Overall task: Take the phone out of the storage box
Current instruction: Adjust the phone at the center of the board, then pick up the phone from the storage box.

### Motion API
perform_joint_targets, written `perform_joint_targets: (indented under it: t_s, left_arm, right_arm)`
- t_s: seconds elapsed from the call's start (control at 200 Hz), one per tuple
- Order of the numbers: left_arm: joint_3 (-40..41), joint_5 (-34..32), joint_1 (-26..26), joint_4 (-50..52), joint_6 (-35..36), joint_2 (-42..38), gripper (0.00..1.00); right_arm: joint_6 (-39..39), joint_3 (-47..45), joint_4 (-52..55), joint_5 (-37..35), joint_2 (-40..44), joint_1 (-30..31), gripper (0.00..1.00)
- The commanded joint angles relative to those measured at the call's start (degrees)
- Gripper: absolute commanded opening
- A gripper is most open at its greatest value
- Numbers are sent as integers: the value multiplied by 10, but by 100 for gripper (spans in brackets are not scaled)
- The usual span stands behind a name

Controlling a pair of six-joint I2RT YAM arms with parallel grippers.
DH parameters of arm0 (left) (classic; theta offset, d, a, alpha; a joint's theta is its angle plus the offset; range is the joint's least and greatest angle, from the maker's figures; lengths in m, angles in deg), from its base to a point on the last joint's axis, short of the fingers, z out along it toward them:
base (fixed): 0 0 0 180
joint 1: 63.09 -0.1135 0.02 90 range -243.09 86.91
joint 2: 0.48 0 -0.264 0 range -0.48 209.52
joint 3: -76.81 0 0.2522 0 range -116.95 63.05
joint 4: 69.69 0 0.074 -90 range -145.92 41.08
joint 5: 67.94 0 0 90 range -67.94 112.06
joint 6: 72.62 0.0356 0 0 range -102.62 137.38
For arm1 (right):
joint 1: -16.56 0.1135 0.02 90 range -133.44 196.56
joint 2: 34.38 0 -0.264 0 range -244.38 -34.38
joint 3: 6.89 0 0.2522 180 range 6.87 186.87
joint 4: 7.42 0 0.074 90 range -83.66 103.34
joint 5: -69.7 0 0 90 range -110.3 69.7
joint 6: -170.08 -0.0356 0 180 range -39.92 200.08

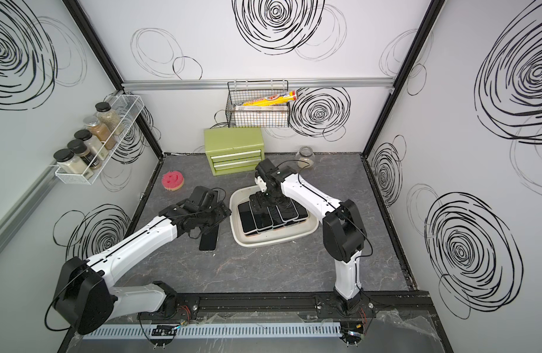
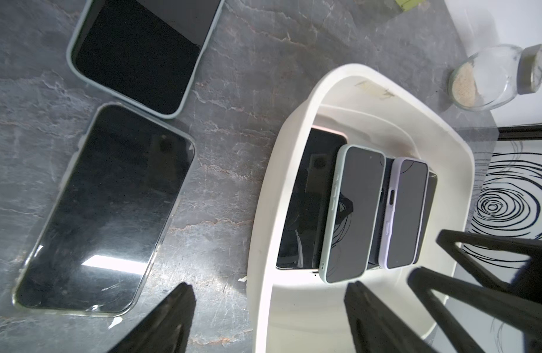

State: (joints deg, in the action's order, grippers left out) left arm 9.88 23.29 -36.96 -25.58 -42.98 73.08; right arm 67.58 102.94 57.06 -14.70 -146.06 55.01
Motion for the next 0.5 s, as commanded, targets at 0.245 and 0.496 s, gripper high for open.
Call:
perform_joint_targets:
  t_s: [0.245,0.496]
  left_arm:
    - [11,12,-17,-5,20,-16,85]
    - [20,16,-20,-9,25,-26,86]
  right_arm:
    - [12,42,-10,-34,-77,17,100]
    - [1,66,-16,-30,-99,25,100]
